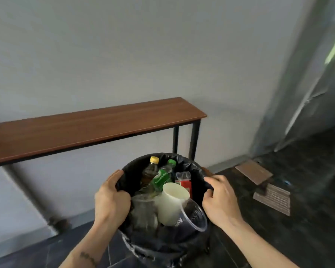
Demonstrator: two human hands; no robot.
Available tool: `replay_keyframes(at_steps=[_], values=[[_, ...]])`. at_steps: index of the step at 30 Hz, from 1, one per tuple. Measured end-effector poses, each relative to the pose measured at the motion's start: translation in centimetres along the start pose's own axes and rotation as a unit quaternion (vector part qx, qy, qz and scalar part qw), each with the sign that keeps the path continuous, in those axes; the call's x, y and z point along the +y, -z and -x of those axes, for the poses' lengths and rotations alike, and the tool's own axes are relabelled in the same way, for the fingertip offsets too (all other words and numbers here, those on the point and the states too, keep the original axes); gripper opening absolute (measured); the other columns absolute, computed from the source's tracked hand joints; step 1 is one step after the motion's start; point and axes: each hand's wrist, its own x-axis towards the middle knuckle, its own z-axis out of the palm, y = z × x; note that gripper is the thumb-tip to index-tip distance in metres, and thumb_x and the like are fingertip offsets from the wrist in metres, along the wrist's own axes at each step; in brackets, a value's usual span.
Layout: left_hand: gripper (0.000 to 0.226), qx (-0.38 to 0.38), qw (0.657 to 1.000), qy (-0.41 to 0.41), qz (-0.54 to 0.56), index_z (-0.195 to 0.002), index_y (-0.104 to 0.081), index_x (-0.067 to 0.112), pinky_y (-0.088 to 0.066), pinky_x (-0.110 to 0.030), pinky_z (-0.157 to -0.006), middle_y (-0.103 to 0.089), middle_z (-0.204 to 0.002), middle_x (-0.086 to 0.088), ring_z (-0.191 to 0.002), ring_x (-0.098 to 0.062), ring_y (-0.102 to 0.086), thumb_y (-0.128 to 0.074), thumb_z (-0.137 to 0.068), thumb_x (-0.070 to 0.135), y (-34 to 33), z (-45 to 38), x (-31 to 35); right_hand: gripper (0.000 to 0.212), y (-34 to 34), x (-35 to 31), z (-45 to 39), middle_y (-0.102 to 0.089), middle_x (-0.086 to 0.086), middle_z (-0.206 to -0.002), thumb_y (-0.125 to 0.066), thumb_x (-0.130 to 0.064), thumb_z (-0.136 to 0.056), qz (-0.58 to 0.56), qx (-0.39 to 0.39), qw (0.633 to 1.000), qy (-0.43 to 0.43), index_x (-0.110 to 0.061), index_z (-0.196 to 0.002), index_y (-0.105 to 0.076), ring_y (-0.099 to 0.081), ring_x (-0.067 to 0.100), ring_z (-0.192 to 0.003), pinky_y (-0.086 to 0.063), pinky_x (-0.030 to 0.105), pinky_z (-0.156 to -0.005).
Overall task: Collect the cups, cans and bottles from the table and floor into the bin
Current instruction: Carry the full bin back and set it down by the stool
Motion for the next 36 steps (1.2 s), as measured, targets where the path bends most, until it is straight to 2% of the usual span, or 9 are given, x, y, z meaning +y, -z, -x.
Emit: replay_keyframes(at_steps=[5,9,12,14,19,25,28,33,36], values=[[0.070,-0.037,0.997,-0.059,0.013,-0.141,-0.057,0.018,-0.054,-0.036,-0.087,-0.066,-0.122,-0.009,-0.102,-0.028,-0.060,-0.044,-0.079,-0.013,-12.7,3.1,7.9,0.040,11.1,10.1,-4.4,-0.051,-0.003,-0.130,-0.055,-0.011,-0.094,0.019,0.054,0.998,-0.014,-0.012,-0.133,-0.061,-0.051,0.016,-0.120,-0.040,0.028,-0.102],[0.069,-0.057,0.995,-0.075,0.011,-0.140,-0.059,0.019,-0.052,-0.027,-0.074,-0.067,-0.119,-0.012,-0.092,-0.025,-0.063,-0.045,-0.079,-0.011,-22.2,5.4,13.3,0.039,18.9,17.0,-8.2,-0.051,-0.002,-0.132,-0.054,-0.011,-0.094,0.039,0.072,0.996,-0.030,-0.012,-0.132,-0.061,-0.051,0.019,-0.121,-0.041,0.029,-0.101],[0.068,-0.071,0.995,-0.076,0.010,-0.138,-0.061,0.018,-0.054,-0.035,-0.084,-0.068,-0.115,-0.012,-0.096,-0.028,-0.062,-0.047,-0.078,-0.010,-27.9,6.5,16.6,0.040,23.1,21.1,-11.2,-0.052,-0.001,-0.130,-0.053,-0.012,-0.092,0.048,0.072,0.995,-0.044,-0.012,-0.132,-0.062,-0.053,0.021,-0.118,-0.044,0.035,-0.101],[0.064,-0.085,0.993,-0.080,0.009,-0.136,-0.062,0.017,-0.050,-0.026,-0.070,-0.066,-0.102,-0.006,-0.081,-0.019,-0.060,-0.048,-0.079,-0.010,-31.5,6.7,18.6,0.040,24.9,23.9,-13.3,-0.052,-0.001,-0.130,-0.053,-0.014,-0.092,0.048,0.072,0.995,-0.055,-0.014,-0.131,-0.062,-0.053,0.022,-0.118,-0.043,0.035,-0.100],[0.057,-0.108,0.990,-0.093,-0.005,-0.132,-0.065,0.018,-0.042,-0.015,-0.055,-0.066,-0.088,0.001,-0.069,-0.003,-0.056,-0.051,-0.081,-0.005,-39.7,3.8,22.1,0.040,26.4,30.0,-19.3,-0.055,-0.001,-0.129,-0.052,-0.014,-0.092,0.040,0.071,0.993,-0.088,-0.014,-0.130,-0.063,-0.054,0.021,-0.117,-0.044,0.033,-0.096],[0.048,-0.125,0.988,-0.088,-0.003,-0.122,-0.071,0.017,-0.044,-0.026,-0.074,-0.061,-0.078,0.003,-0.074,-0.018,-0.057,-0.052,-0.083,-0.003,-48.6,-2.2,25.6,0.037,25.9,35.0,-27.9,-0.055,-0.001,-0.129,-0.054,-0.013,-0.092,0.043,0.083,0.991,-0.099,-0.014,-0.128,-0.065,-0.054,0.020,-0.116,-0.043,0.030,-0.093],[0.049,-0.136,0.987,-0.089,-0.002,-0.123,-0.071,0.017,-0.042,-0.025,-0.074,-0.054,-0.072,0.012,-0.066,-0.008,-0.052,-0.051,-0.083,-0.004,-52.1,-5.1,27.6,0.037,26.0,36.9,-32.1,-0.054,0.000,-0.129,-0.054,-0.013,-0.093,0.045,0.093,0.989,-0.108,-0.014,-0.128,-0.064,-0.053,0.020,-0.117,-0.041,0.027,-0.091],[0.048,-0.137,0.989,-0.060,-0.004,-0.126,-0.069,0.018,-0.041,-0.025,-0.075,-0.056,-0.079,0.007,-0.071,-0.015,-0.053,-0.051,-0.085,-0.002,-57.9,-10.4,30.2,0.035,25.1,40.1,-39.9,-0.054,0.001,-0.128,-0.055,-0.013,-0.092,0.052,0.072,0.991,-0.102,-0.015,-0.125,-0.066,-0.056,0.021,-0.113,-0.041,0.026,-0.087],[0.049,-0.118,0.992,-0.034,0.001,-0.128,-0.067,0.017,-0.045,-0.027,-0.077,-0.064,-0.100,-0.004,-0.085,-0.021,-0.056,-0.052,-0.085,0.000,-61.4,-13.6,30.3,0.032,23.7,42.4,-44.8,-0.055,0.002,-0.125,-0.057,-0.012,-0.090,0.045,0.050,0.994,-0.085,-0.016,-0.120,-0.068,-0.058,0.020,-0.109,-0.048,0.030,-0.089]])
